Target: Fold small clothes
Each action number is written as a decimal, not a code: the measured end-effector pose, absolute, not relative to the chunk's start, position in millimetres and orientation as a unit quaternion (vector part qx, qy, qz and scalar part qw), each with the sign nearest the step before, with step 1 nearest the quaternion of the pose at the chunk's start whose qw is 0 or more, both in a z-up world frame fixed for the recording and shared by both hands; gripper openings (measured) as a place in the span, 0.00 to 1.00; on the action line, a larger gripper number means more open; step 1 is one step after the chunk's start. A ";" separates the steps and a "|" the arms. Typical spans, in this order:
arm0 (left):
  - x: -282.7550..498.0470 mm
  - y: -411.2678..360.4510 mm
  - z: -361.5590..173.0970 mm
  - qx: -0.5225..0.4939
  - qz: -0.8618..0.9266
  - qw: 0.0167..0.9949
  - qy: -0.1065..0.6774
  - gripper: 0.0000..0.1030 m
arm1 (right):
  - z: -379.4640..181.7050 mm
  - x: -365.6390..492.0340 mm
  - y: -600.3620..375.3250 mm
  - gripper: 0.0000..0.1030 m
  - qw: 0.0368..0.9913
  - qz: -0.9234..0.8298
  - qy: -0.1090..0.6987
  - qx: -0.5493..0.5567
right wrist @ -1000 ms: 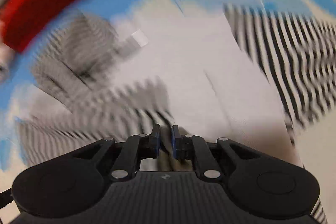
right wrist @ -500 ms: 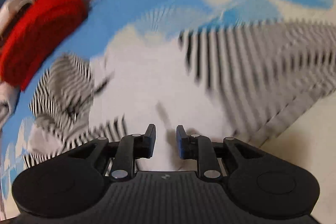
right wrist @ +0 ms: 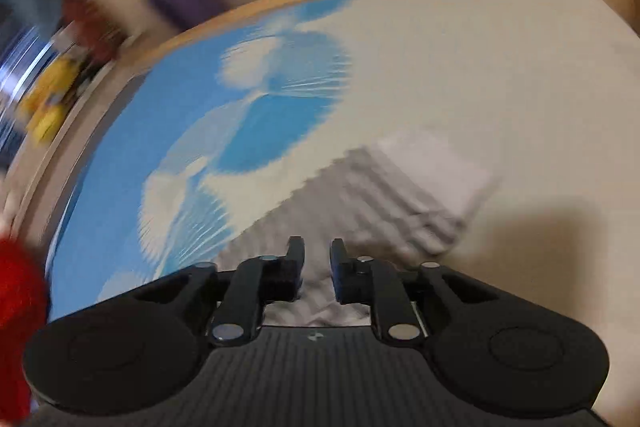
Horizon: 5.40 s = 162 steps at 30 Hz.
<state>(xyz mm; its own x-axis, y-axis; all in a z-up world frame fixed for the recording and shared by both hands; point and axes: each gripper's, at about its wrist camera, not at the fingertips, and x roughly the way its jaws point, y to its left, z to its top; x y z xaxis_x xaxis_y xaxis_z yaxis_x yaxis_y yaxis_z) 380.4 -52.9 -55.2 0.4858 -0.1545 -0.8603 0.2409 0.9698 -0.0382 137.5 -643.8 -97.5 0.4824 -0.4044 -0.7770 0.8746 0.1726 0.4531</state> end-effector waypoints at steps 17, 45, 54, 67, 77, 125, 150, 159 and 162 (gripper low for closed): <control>381.9 -63.4 -61.6 0.056 -0.117 0.860 0.494 0.26 | -142.1 115.1 -678.9 0.14 0.694 -0.462 0.210 0.511; 396.0 27.5 -41.6 -0.049 -0.010 0.870 0.491 0.26 | -59.9 299.0 -198.1 0.16 0.860 0.246 0.419 0.157; 401.2 25.0 -58.4 -0.116 -0.041 0.846 0.519 0.26 | -67.3 299.6 -250.0 0.36 0.879 0.093 0.446 0.140; 401.4 -40.9 -100.7 -0.037 -0.066 0.826 0.558 0.26 | -94.6 263.5 -394.4 0.29 0.807 -0.178 0.482 0.293; 403.4 -53.2 -122.5 -0.009 -0.053 0.813 0.579 0.26 | -97.2 265.6 -399.1 0.35 0.793 -0.192 0.497 0.295; 726.2 -59.3 -118.9 0.062 0.028 0.908 0.413 0.01 | -51.7 327.8 -392.7 0.06 0.793 -0.059 0.461 0.395; 362.1 -64.1 -45.6 -0.102 -0.222 0.860 0.448 0.20 | -49.5 291.7 -411.6 0.06 0.791 -0.105 0.436 0.415; 423.9 -49.0 -94.4 -0.265 -0.145 0.784 0.543 0.56 | -74.1 314.2 -390.4 0.52 0.786 -0.054 0.460 0.410; 420.0 -65.7 -99.2 -0.242 -0.157 0.775 0.563 0.56 | -80.0 325.1 -372.9 0.53 0.792 -0.052 0.485 0.367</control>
